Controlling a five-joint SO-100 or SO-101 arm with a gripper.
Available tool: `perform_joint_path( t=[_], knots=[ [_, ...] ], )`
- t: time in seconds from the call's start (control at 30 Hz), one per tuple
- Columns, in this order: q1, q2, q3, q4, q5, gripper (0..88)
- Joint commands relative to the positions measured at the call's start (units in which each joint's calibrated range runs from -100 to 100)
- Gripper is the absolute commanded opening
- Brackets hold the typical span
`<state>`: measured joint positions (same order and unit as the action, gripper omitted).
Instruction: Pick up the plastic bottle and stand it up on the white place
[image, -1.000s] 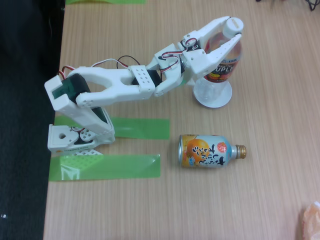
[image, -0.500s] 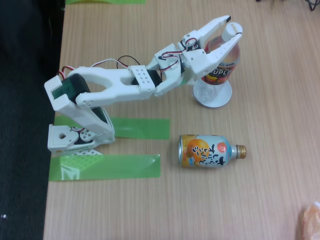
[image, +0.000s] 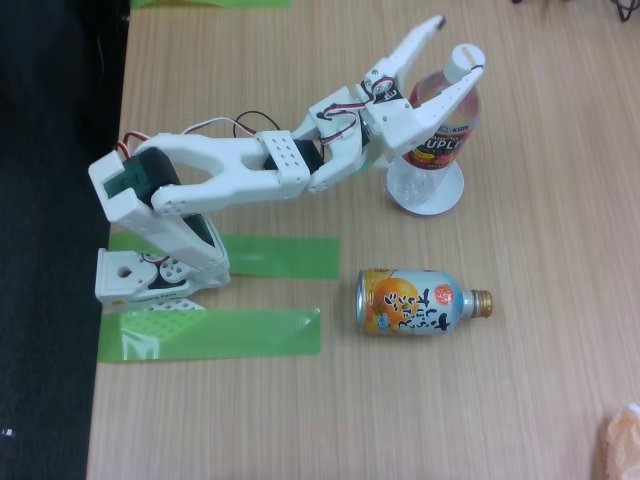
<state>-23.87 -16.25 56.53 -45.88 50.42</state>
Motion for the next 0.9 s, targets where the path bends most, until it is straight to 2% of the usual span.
perform_joint_path(
  t=[0.0,0.23,0.5,0.87],
  knots=[
    [0.2,-0.3,-0.2,-1.1,-0.4,37.1],
    [0.4,-0.3,-0.2,-1.1,-0.3,37.0],
    [4.4,-0.3,-0.2,-1.1,-0.5,37.0],
    [3.7,-1.3,-0.9,-1.1,-0.5,37.3]
  ],
)
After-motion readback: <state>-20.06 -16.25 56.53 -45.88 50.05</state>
